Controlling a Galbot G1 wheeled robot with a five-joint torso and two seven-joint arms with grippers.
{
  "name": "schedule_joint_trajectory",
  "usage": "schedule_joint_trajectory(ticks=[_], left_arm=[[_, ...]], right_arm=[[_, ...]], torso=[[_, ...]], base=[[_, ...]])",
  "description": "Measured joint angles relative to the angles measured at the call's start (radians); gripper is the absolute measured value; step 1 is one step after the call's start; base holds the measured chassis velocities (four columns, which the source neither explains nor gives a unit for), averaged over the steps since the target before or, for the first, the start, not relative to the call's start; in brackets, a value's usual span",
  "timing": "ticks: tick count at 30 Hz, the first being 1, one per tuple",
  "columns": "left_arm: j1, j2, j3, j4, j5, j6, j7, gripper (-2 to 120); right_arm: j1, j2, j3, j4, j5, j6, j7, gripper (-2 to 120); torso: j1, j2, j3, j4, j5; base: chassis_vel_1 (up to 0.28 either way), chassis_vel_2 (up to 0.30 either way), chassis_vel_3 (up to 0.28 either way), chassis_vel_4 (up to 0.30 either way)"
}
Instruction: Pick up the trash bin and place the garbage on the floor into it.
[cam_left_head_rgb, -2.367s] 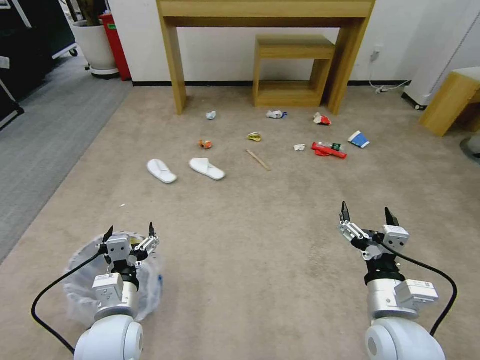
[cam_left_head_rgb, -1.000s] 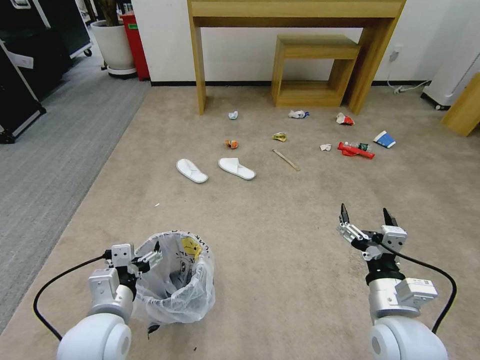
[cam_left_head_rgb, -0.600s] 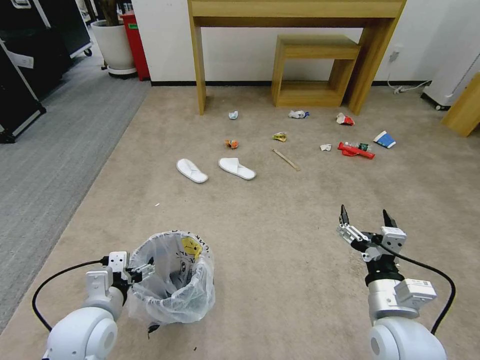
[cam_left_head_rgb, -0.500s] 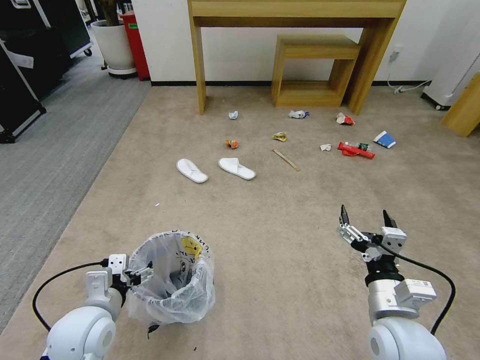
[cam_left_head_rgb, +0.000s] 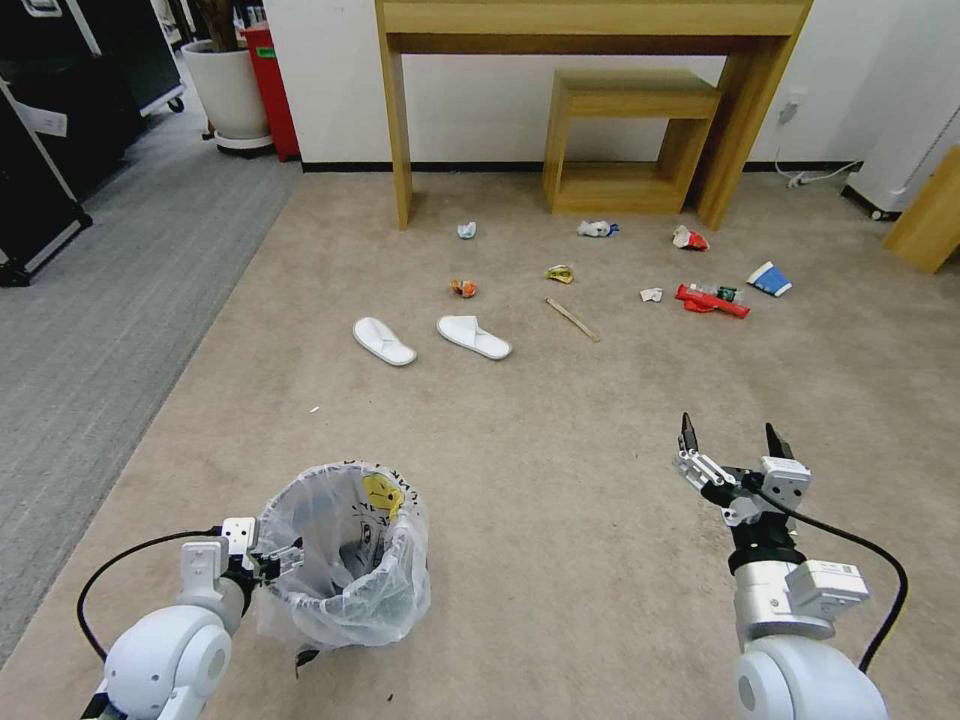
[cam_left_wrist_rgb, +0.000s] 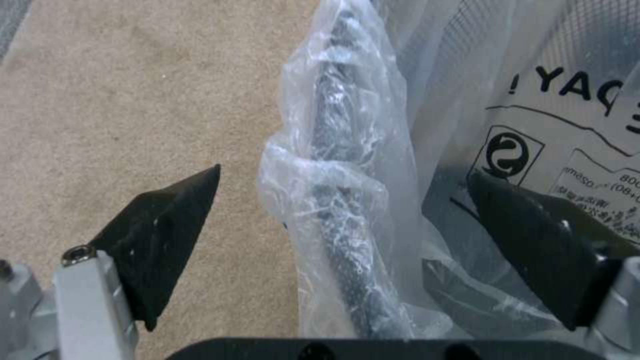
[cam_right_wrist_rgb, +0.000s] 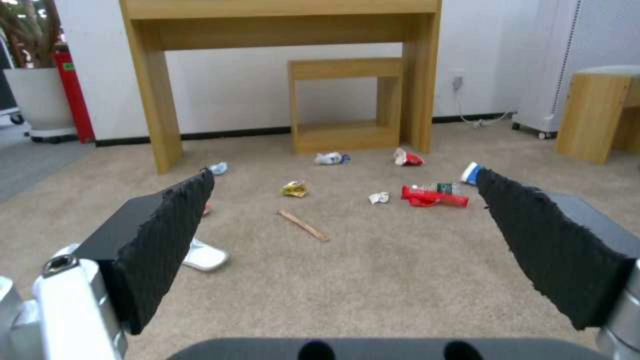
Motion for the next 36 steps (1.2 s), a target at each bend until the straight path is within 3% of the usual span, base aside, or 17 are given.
schedule_joint_trajectory(ticks=[10,16,20,24,28,36], left_arm=[[-0.018,0.0,0.017,0.033,-0.003,0.0,0.0,80],[-0.026,-0.003,0.021,0.048,-0.011,-0.002,-0.001,53],[-0.026,-0.003,0.022,0.049,-0.012,-0.002,0.0,45],[-0.022,-0.001,0.019,0.05,-0.009,-0.003,0.005,25],[-0.022,-0.002,0.02,0.049,-0.009,-0.006,0.012,11],[-0.021,-0.007,0.026,0.057,0.007,-0.013,0.022,8]], right_arm=[[0.01,0.003,-0.003,-0.014,0.0,0.002,0.0,100],[0.021,0.001,-0.002,-0.023,0.002,0.004,0.001,100],[0.023,0.001,-0.002,-0.024,0.003,0.004,0.001,100],[0.023,0.002,-0.002,-0.025,0.003,0.006,0.001,100],[0.023,0.001,-0.003,-0.025,0.003,0.006,0.001,100],[0.019,-0.002,-0.002,-0.025,0.007,0.003,0.002,100]], torso=[[0.0,0.0,0.0,0.0,0.0001],[0.0,0.0,0.0,0.0,0.0003],[0.0,0.0,0.0,0.0,0.0003],[0.0,0.0,0.0,0.0001,0.0003],[0.0,0.0,0.0,0.0,0.0004],[0.0,0.0,0.0,0.0003,0.0009]], base=[[0.0,0.0,0.0,0.0],[0.0,0.0,0.0,0.0],[0.0,0.0,0.0,0.0],[0.0,0.0,0.0,0.0],[0.0,0.0,0.0,0.0],[0.0,0.0,0.0,0.0]])
